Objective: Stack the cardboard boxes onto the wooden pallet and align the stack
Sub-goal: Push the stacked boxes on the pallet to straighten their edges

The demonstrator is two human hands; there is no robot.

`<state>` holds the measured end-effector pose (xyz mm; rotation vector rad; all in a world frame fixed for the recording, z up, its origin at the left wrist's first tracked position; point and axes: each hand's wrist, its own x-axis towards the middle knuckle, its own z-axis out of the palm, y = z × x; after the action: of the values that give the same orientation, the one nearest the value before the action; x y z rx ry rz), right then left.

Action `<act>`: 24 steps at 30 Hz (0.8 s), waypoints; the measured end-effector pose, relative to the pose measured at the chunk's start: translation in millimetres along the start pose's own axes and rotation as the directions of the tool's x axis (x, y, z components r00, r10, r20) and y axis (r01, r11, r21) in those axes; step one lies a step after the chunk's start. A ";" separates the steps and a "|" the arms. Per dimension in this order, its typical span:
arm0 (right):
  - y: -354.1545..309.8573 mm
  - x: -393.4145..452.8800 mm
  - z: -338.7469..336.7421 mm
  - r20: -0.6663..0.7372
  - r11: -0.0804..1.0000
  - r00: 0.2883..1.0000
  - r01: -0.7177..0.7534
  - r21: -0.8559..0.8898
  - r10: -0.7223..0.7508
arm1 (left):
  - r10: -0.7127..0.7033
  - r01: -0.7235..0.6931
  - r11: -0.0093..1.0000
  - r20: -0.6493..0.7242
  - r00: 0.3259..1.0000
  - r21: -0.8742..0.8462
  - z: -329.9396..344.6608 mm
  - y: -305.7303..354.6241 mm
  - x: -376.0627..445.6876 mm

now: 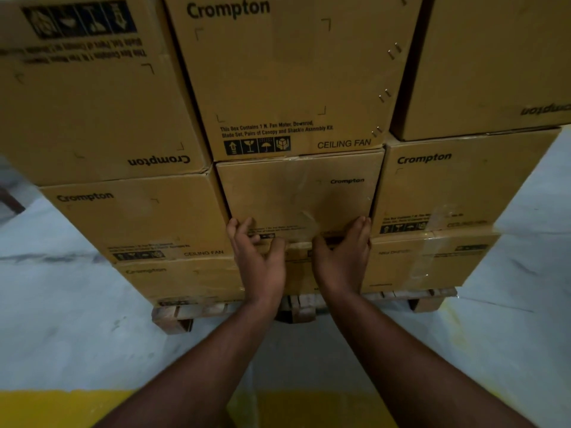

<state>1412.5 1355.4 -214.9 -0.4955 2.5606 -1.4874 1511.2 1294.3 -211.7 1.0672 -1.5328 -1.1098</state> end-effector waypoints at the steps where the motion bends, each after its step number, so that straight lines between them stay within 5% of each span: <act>1: -2.1 1.2 -0.2 -0.020 0.999 1.000 -0.016 0.039 0.017 | 0.006 -0.006 1.000 0.010 1.000 0.010 -1.0 -0.9 -0.2; 7: 0.6 -0.2 -3.1 -0.136 0.997 0.991 0.001 0.081 0.010 | 0.163 -0.221 0.939 0.227 0.960 0.262 -11.3 -14.4 -9.1; 11: 22.5 9.4 -19.2 -0.186 0.958 0.955 -0.190 0.215 0.231 | 0.271 -0.490 0.812 0.540 0.797 0.317 2.6 -9.8 -18.2; 14: 47.4 26.3 -31.6 0.010 0.878 0.928 -0.356 0.321 0.373 | 0.190 -0.689 0.616 0.776 0.601 0.382 18.4 -8.5 -19.3; 16: 54.9 32.3 -35.2 0.197 0.831 0.916 -0.400 0.386 0.350 | 0.117 -0.755 0.515 0.840 0.530 0.405 28.6 -8.6 -18.0; 20: 56.2 35.1 -36.9 0.315 0.793 0.900 -0.420 0.442 0.301 | 0.035 -0.824 0.389 0.888 0.459 0.411 44.0 -9.7 -12.6; 24: 63.2 37.3 -37.7 0.354 0.809 0.894 -0.414 0.417 0.275 | 0.003 -0.831 0.391 0.902 0.432 0.397 56.0 -13.4 -12.3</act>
<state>1353.6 1402.2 -248.9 -0.1337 1.8378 -1.6881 1460.6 1312.2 -235.9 0.4432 -3.1342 -0.2647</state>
